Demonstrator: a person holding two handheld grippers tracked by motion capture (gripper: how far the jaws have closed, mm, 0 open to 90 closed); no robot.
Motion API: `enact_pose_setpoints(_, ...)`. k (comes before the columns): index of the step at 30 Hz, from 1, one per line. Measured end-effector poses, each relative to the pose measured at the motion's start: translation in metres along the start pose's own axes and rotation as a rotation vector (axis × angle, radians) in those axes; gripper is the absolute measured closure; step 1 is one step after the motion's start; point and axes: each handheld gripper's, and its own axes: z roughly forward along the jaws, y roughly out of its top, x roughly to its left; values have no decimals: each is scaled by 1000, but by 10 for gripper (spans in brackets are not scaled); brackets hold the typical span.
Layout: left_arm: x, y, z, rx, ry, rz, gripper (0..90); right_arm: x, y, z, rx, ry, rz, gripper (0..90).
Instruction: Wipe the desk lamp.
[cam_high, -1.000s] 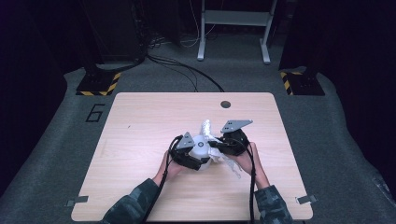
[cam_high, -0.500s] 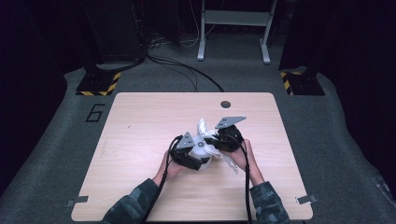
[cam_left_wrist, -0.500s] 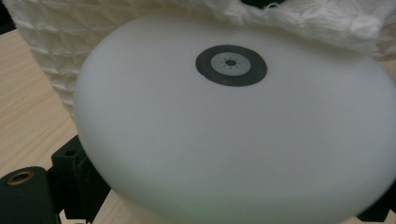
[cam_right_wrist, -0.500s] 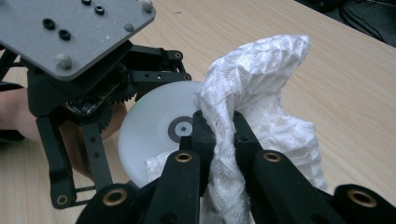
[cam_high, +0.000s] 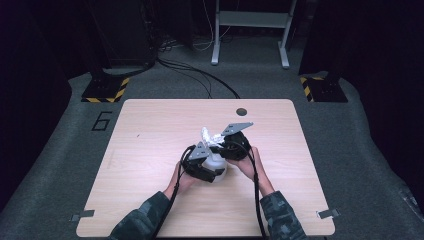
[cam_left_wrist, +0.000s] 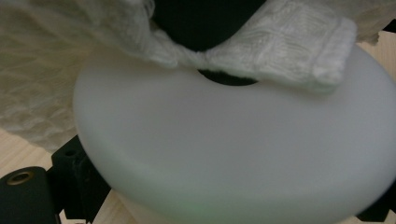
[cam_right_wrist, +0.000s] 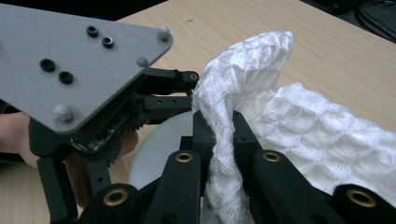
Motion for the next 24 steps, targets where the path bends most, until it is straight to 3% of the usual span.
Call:
enact_pose_setpoints(13,0,0,0,-8,6,8,86,9,1,3,5,81,-2,847)
enact_pose_setpoints(22,0,0,0,-8,0,3,86,14,-2,0,19,111,-41,847)
enact_pose_setpoints(24,0,0,0,-9,0,4,86,16,-3,-2,21,112,-29,847)
